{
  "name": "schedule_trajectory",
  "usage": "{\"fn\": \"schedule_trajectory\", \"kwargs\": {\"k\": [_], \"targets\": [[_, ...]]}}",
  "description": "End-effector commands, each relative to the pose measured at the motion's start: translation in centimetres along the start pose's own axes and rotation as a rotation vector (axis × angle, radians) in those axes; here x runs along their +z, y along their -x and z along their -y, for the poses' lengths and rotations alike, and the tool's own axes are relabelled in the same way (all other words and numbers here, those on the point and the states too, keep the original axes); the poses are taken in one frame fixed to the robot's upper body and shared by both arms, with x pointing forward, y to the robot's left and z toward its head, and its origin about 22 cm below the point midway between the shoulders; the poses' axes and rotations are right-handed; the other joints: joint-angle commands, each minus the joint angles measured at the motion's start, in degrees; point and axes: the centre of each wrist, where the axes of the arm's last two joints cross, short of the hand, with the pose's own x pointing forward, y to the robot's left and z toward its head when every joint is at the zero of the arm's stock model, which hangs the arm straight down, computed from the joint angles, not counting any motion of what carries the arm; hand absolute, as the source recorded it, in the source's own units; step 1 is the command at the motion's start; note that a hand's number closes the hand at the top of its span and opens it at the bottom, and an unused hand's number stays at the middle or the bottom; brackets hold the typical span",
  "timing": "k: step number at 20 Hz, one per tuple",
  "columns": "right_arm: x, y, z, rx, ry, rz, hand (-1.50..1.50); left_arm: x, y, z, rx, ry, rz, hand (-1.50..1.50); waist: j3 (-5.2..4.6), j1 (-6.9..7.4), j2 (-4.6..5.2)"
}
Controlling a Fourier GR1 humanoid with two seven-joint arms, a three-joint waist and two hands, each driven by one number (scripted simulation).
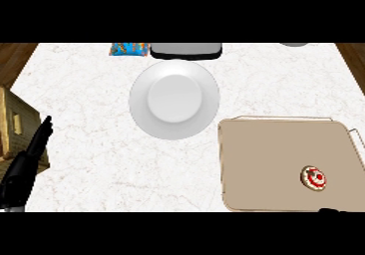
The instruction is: Pick the cupcake from the tray and place it in the plate
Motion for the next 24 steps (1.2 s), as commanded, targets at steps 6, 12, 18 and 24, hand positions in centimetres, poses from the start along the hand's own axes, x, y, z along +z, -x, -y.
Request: {"fn": "schedule_trajectory", "kwargs": {"k": [6, 12, 18, 24], "targets": [[-3.1, 1.1, -1.1, 0.073, -0.108, -0.029, -1.5, -1.1, -1.0, -0.7, 0.003, -0.007, 0.003, 0.0, 0.03, -0.71, -0.13], [-4.6, 1.4, -3.6, 0.054, -0.18, -0.007, -1.5, -0.2, 0.8, 0.3, 0.007, 0.007, -0.024, 0.0, 0.02, -0.61, -0.1], [-5.7, 2.1, -7.1, 0.091, -0.197, -0.053, -1.5, 0.5, -1.1, 1.0, 0.006, 0.0, -0.01, 0.0, 0.04, -0.39, -0.13], [-7.1, 3.7, -6.6, 0.076, -0.191, -0.056, -1.5, -1.4, -0.2, -0.1, 0.0, -0.005, -0.008, 0.0, 0.02, -0.72, -0.13]]}}
